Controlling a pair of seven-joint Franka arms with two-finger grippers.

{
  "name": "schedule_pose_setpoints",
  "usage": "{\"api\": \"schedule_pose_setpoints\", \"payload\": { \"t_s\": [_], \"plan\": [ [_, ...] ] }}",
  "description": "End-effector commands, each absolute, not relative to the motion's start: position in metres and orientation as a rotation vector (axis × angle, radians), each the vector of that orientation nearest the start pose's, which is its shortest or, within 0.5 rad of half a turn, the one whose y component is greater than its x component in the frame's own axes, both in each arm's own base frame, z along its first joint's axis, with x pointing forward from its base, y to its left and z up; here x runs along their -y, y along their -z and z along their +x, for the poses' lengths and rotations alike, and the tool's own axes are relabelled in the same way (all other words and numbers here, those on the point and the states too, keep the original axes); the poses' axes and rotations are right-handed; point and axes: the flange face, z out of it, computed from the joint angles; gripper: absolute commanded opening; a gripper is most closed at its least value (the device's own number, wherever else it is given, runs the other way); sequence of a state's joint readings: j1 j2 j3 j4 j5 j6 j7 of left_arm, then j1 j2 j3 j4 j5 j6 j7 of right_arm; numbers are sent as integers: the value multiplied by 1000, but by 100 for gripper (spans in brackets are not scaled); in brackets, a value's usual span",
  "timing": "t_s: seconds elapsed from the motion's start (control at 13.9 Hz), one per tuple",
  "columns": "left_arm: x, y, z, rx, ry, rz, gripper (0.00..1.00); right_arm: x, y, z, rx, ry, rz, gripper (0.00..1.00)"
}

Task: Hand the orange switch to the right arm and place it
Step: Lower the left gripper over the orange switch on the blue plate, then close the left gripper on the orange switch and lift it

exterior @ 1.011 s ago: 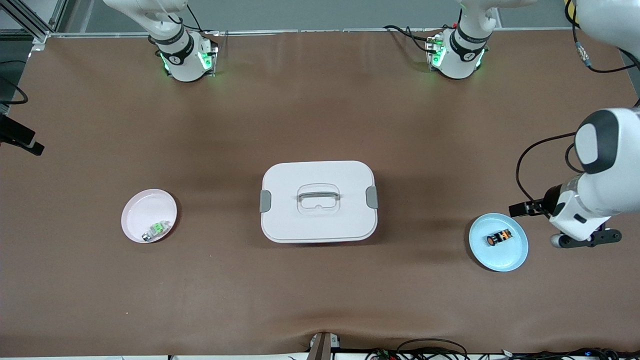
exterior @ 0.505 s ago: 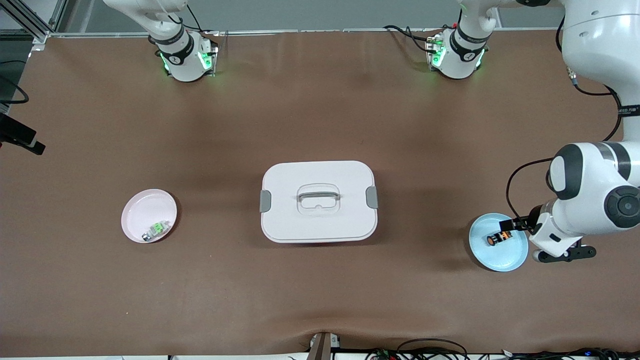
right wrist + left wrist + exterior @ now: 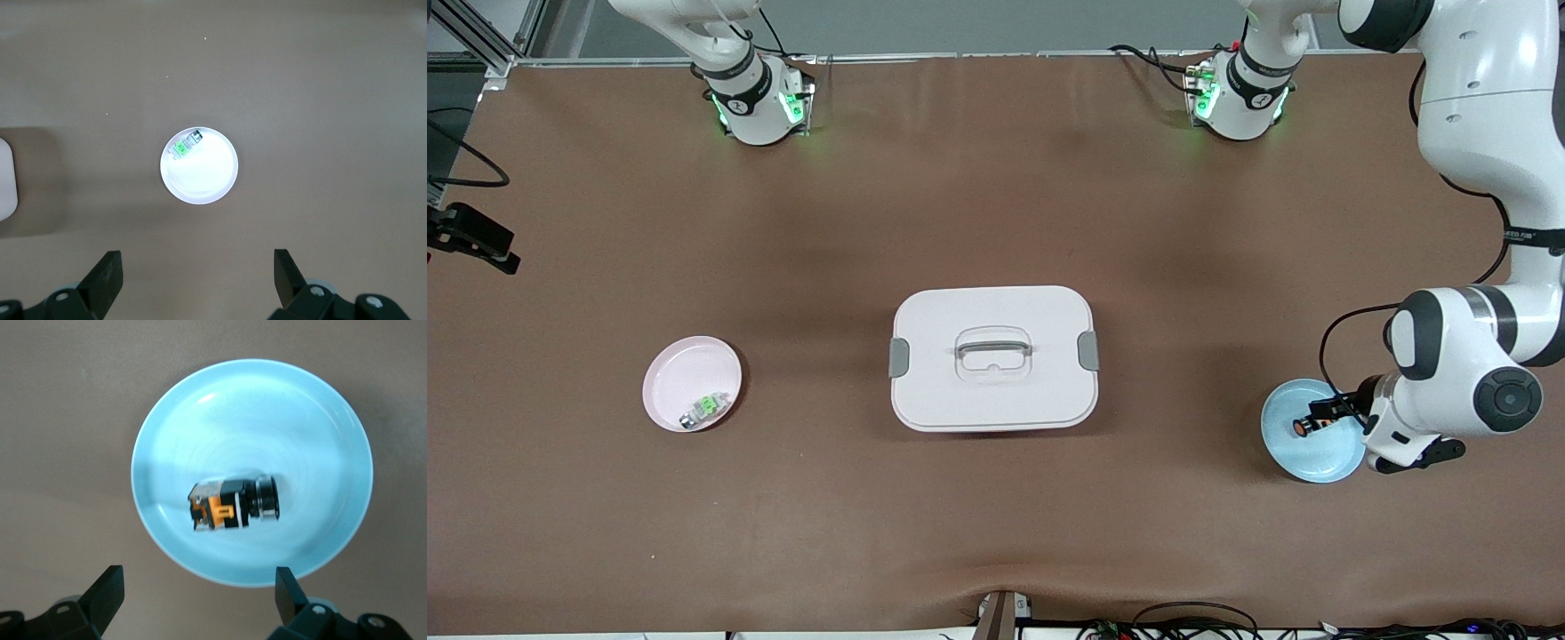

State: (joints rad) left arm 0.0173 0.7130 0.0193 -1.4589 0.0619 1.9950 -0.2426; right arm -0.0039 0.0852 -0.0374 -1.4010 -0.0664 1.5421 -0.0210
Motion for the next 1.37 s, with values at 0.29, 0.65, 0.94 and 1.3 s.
{"api": "schedule_pose_setpoints", "payload": {
  "t_s": [0.29,0.65,0.94,1.3],
  "plan": [
    [-23,-226,710,432,-199,-3048,100,38,-654,562,-122,-54,-3214,100],
    [-23,-212,714,563,-162,-3033,100,37,-657,562,-221,-43,-3134,100],
    [-22,-203,717,635,-150,-3018,100,39,-657,562,-224,-36,-3129,100],
    [-23,-196,717,637,-134,-3019,100,35,-662,568,-210,46,-3126,100]
  ]
}}
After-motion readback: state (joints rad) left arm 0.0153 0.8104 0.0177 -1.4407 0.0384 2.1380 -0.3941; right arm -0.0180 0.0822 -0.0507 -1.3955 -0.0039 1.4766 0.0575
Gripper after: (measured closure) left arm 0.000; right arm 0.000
